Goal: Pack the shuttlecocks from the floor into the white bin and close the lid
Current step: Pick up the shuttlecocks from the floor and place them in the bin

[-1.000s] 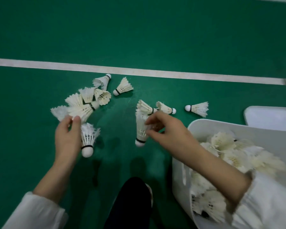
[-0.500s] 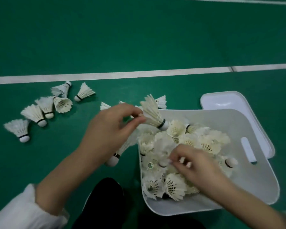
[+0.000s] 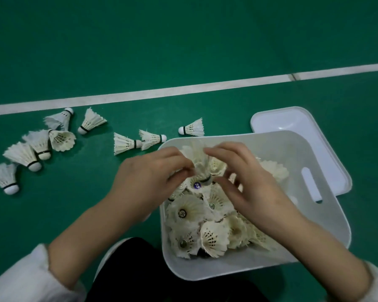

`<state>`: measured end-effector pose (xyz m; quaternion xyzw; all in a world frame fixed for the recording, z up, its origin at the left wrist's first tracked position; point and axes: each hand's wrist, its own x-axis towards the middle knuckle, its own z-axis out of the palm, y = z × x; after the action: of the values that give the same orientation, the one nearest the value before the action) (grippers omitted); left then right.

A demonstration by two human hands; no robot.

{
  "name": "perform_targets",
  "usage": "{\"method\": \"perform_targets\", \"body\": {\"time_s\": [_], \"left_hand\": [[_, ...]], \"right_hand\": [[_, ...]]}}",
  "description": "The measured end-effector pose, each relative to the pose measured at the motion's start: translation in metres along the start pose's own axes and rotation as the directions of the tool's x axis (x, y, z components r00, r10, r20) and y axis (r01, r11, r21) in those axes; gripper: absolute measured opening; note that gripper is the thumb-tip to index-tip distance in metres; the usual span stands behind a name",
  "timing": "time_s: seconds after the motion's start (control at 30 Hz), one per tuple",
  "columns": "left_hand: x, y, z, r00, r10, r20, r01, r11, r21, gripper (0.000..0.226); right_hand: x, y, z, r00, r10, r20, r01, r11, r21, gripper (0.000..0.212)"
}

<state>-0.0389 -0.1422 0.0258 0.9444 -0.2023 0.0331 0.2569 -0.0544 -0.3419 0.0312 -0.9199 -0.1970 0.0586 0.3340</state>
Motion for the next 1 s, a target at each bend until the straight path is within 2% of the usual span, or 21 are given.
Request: {"method": "perform_targets", "body": {"time_s": [0.07, 0.13, 0.23, 0.27, 0.33, 0.37, 0.43, 0.5, 0.53, 0.6, 0.7, 0.8, 0.9, 0.93, 1.0], "left_hand": [[0.003, 0.005, 0.005, 0.999, 0.035, 0.041, -0.036, 0.999, 0.019, 0.028], [0.004, 0.008, 0.008, 0.997, 0.042, 0.067, -0.04, 0.999, -0.03, 0.027], [0.001, 0.009, 0.003, 0.996, -0.085, 0.036, 0.09, 0.978, -0.186, 0.031], [-0.002, 0.009, 0.0, 0.991, -0.129, 0.02, 0.13, 0.969, -0.208, 0.038], [-0.005, 0.005, -0.006, 0.981, -0.193, -0.032, 0.181, 0.959, -0.217, 0.051], [-0.006, 0.001, -0.009, 0.974, -0.219, -0.055, 0.202, 0.954, -0.222, 0.049], [-0.007, -0.006, -0.012, 0.966, -0.244, -0.085, 0.221, 0.951, -0.217, 0.031], [-0.007, -0.011, -0.013, 0.976, -0.193, -0.099, 0.177, 0.972, -0.152, 0.007], [-0.007, -0.012, -0.013, 0.981, -0.166, -0.101, 0.152, 0.979, -0.133, 0.003], [-0.007, -0.013, -0.01, 0.986, -0.135, -0.094, 0.123, 0.984, -0.132, 0.006], [-0.008, -0.014, -0.005, 0.993, -0.087, -0.079, 0.079, 0.992, -0.101, 0.016], [-0.005, -0.017, 0.003, 0.999, -0.026, -0.039, 0.021, 0.99, -0.14, 0.023], [0.0, -0.015, 0.012, 0.996, 0.09, -0.011, -0.09, 0.981, -0.17, 0.024], [0.002, -0.013, 0.014, 0.992, 0.123, -0.008, -0.123, 0.977, -0.173, 0.023], [0.004, -0.011, 0.016, 0.987, 0.158, -0.018, -0.158, 0.969, -0.187, 0.021]], "right_hand": [[0.011, 0.0, 0.005, 0.996, -0.015, 0.085, 0.028, 0.987, -0.16, 0.035], [0.018, 0.005, 0.008, 0.996, -0.004, 0.089, 0.026, 0.967, -0.255, 0.016], [0.02, 0.015, 0.008, 0.999, 0.008, -0.037, -0.013, 0.989, -0.147, 0.007], [0.021, 0.019, 0.008, 0.997, 0.024, -0.074, -0.031, 0.995, -0.095, 0.006], [0.022, 0.026, 0.012, 0.994, 0.064, -0.093, -0.074, 0.992, -0.101, 0.005], [0.021, 0.029, 0.016, 0.993, 0.079, -0.082, -0.089, 0.988, -0.124, 0.005], [0.02, 0.034, 0.028, 0.995, 0.104, -0.015, -0.105, 0.979, -0.174, 0.007], [0.018, 0.04, 0.043, 0.987, 0.126, 0.097, -0.097, 0.96, -0.262, 0.012], [0.017, 0.041, 0.051, 0.978, 0.14, 0.157, -0.088, 0.95, -0.301, 0.015], [0.017, 0.042, 0.058, 0.962, 0.161, 0.221, -0.08, 0.939, -0.334, 0.02], [0.017, 0.033, 0.047, 0.965, 0.181, 0.191, -0.111, 0.937, -0.331, 0.031], [0.016, 0.016, 0.022, 0.989, 0.148, -0.011, -0.148, 0.981, -0.128, 0.042], [0.023, 0.001, 0.01, 0.992, 0.127, -0.014, -0.125, 0.988, 0.093, 0.058], [0.025, 0.0, 0.01, 0.994, 0.105, 0.012, -0.105, 0.99, 0.089, 0.054], [0.028, 0.001, 0.012, 0.996, 0.084, 0.033, -0.085, 0.996, 0.029, 0.026]]}}
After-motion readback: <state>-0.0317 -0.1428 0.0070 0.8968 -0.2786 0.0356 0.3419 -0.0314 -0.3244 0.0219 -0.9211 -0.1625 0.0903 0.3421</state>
